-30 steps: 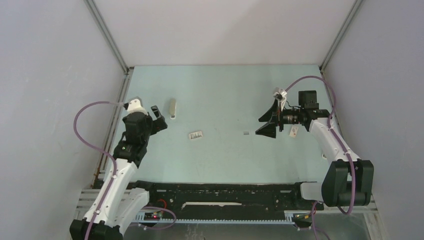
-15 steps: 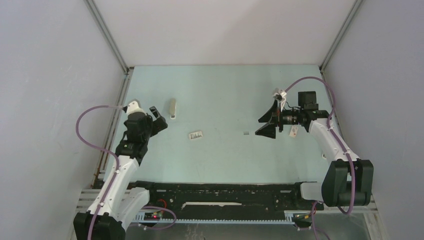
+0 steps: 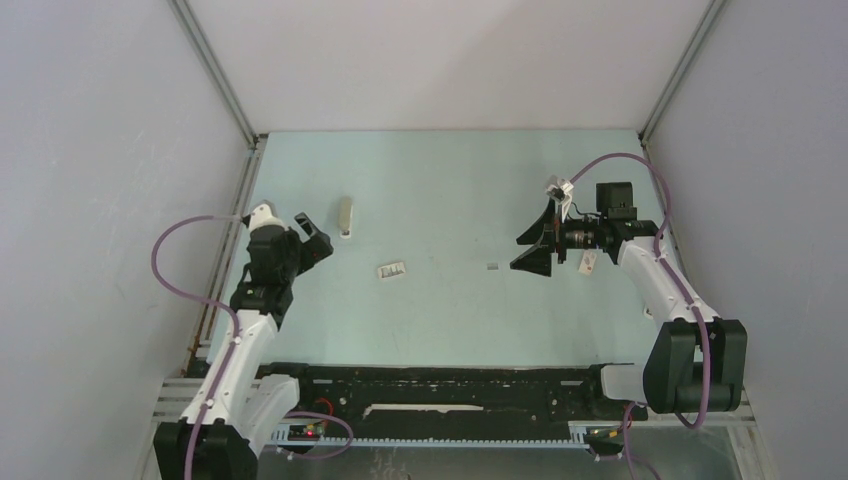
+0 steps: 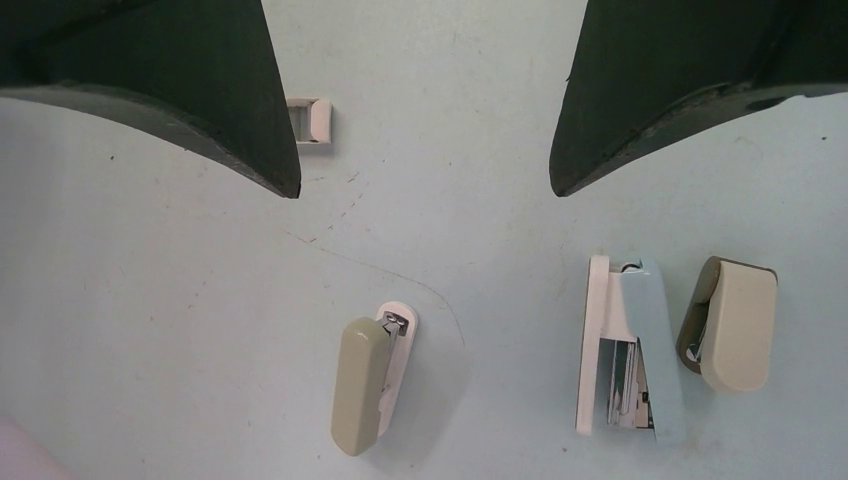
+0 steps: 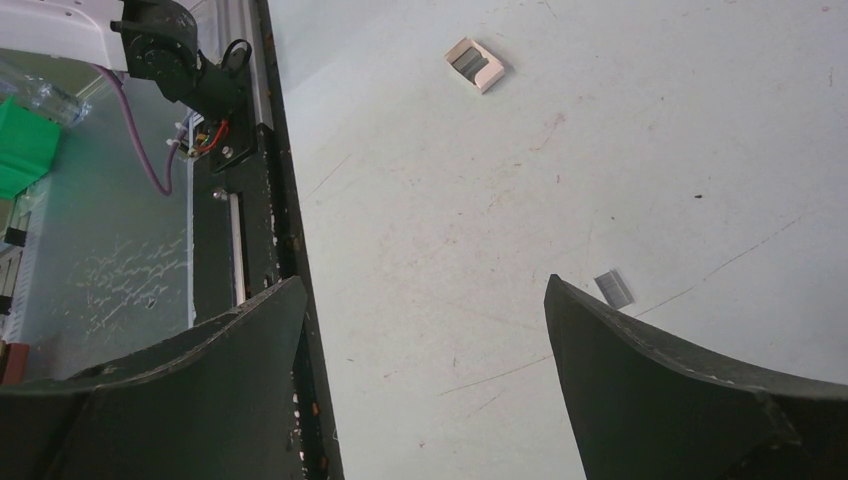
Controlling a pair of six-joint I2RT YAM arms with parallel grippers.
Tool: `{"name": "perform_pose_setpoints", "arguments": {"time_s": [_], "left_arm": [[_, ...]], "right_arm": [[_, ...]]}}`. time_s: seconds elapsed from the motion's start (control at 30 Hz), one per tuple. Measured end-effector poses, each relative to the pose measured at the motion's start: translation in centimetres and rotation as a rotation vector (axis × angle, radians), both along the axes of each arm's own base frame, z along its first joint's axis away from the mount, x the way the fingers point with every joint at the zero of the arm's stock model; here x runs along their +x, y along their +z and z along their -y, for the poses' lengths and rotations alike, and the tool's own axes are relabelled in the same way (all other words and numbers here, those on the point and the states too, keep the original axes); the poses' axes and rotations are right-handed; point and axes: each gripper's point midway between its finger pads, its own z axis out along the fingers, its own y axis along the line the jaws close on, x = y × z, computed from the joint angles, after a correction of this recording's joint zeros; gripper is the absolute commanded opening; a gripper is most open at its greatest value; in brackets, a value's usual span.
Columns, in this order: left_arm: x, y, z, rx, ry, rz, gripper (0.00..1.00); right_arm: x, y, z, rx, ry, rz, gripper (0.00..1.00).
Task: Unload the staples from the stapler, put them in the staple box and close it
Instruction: Pick up the stapler from the center of the board.
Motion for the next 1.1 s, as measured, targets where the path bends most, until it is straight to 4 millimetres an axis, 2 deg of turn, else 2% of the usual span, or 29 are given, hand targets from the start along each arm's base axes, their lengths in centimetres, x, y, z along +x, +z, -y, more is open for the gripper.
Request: {"name": "perform_pose_setpoints", "arguments": {"time_s": [0.3, 0.93, 1.1], "left_arm": [[0.0, -0.8, -0.5, -0.038, 0.007, -0.012, 1.0], [0.1, -0.8, -0.9, -0.053, 0.019, -0.005, 1.0], [0.1, -1.4, -1.1, -0.052, 0.025, -0.028, 1.0]], "right_arm": [[0.1, 0.0, 0.0, 0.001, -0.001, 0.002, 1.0], [0.0, -0.2, 0.0, 0.003, -0.005, -0.014, 1.0], [0.0, -0.2, 0.0, 0.003, -0.006, -0.01, 1.0]]}}
